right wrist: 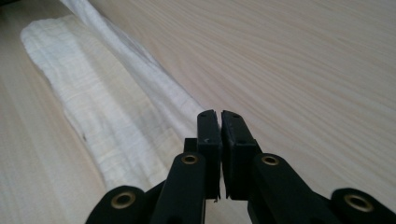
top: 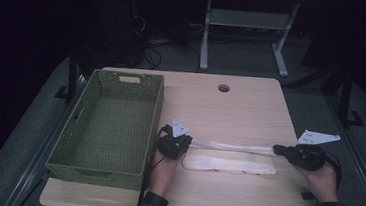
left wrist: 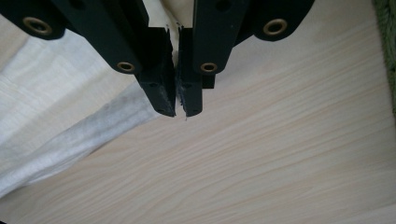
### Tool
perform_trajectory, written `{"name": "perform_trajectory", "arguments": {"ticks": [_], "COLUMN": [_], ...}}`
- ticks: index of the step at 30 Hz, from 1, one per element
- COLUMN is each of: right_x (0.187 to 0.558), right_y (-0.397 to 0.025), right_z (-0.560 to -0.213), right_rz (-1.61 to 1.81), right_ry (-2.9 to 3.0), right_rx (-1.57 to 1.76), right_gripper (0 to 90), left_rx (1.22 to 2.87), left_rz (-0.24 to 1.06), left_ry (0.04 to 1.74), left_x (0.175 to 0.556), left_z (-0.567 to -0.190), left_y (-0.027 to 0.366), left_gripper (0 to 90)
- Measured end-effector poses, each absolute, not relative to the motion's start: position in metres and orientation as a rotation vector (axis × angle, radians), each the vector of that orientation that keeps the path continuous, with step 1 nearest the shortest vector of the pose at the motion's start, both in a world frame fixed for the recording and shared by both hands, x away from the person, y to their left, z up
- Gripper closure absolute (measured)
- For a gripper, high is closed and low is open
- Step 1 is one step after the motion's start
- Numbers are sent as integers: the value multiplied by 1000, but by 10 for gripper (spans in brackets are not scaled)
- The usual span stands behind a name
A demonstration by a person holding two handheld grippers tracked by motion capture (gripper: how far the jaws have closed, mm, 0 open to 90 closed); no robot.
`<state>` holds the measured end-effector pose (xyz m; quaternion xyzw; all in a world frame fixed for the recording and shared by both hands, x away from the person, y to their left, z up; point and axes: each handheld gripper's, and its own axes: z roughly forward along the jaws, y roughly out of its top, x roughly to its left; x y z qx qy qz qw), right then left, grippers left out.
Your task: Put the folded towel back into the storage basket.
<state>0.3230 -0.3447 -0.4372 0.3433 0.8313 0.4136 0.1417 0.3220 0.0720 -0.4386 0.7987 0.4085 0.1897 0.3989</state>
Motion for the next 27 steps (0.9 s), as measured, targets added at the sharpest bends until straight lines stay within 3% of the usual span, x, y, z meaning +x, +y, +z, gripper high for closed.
{"name": "perform_trajectory", "arguments": {"ticks": [27], "right_x": [286], "right_y": [-342], "right_z": [-451], "right_rz": [1160], "right_ry": [2485], "right_rx": [980], "right_gripper": [863], "left_rx": [2028], "left_rz": [484], "left_ry": [1068], "left_x": [273], "left_z": [-454], "left_y": [73], "left_gripper": [851]}}
